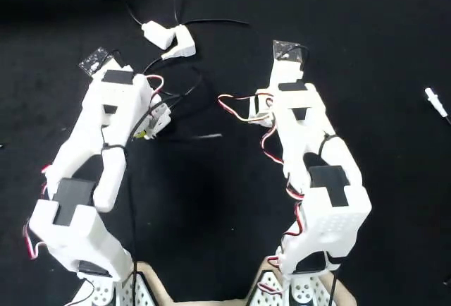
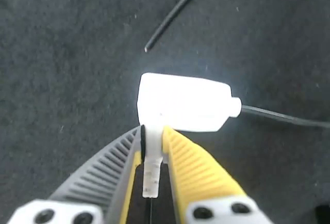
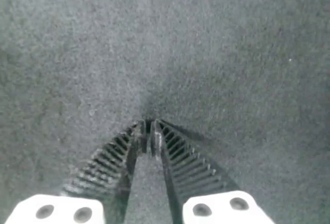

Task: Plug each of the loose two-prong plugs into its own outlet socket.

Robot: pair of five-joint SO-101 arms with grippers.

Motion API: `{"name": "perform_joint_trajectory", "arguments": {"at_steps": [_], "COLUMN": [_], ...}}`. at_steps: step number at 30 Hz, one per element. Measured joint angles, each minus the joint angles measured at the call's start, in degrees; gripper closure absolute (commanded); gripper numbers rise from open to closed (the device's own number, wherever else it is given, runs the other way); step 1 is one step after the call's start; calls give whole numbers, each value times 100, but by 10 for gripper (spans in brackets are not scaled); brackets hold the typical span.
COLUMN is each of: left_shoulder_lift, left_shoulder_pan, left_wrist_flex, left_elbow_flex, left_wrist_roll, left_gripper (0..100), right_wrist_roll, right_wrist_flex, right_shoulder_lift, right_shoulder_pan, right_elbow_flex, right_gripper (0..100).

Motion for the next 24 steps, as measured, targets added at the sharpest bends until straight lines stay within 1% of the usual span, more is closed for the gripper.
{"name": "perform_joint_trajectory", "arguments": {"at_steps": [4, 9, 13, 14, 19, 24], "left_shoulder_lift": [651, 1556, 2365, 2611, 3174, 3288], "left_shoulder_pan": [-132, -492, -782, -879, -800, -818], "left_wrist_flex": [114, 800, 1029, 1143, 1697, 1820], "left_elbow_flex": [-527, -1776, -2708, -2760, -3490, -3719], "left_wrist_roll": [-105, -193, -211, -229, -325, -308], "left_gripper": [970, 970, 970, 970, 970, 970], "right_wrist_roll": [0, 0, 0, 0, -9, -9], "right_wrist_flex": [0, 0, 0, 0, 0, 0], "right_shoulder_lift": [0, 0, 0, 0, 0, 0], "right_shoulder_pan": [0, 0, 0, 0, 0, 9], "right_elbow_flex": [0, 0, 0, 0, 18, 35], "right_gripper": [959, 959, 959, 959, 959, 958]}}
